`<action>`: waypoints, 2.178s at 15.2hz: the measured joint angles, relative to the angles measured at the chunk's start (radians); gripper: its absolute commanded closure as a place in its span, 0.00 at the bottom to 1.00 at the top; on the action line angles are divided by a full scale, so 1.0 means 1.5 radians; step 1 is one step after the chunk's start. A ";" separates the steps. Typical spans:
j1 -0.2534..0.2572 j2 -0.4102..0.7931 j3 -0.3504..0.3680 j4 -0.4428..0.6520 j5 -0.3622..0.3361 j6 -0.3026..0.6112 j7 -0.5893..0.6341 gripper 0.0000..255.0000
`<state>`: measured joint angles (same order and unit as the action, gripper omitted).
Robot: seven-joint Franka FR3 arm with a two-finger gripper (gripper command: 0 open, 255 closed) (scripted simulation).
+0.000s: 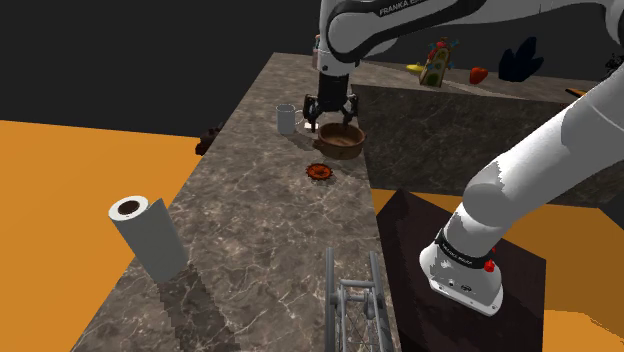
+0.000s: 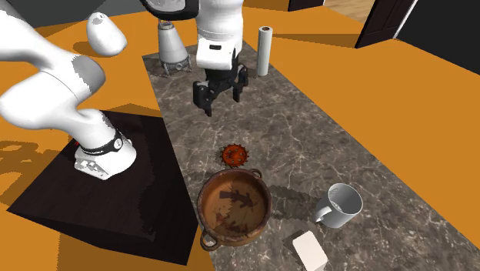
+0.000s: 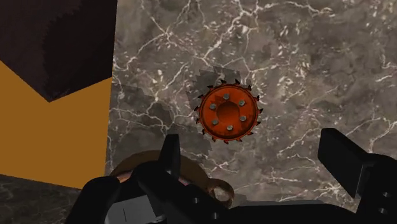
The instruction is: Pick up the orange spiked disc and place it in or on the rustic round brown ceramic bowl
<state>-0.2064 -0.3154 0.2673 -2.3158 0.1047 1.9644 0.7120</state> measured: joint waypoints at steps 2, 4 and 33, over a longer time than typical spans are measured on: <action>-0.016 0.051 0.009 0.021 -0.017 0.027 0.056 0.00; -0.030 0.102 0.015 0.040 -0.038 0.056 0.112 0.00; -0.057 0.313 -0.001 0.092 -0.137 0.192 0.335 1.00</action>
<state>-0.2920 0.1541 0.2666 -2.1781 -0.1005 2.2529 1.2151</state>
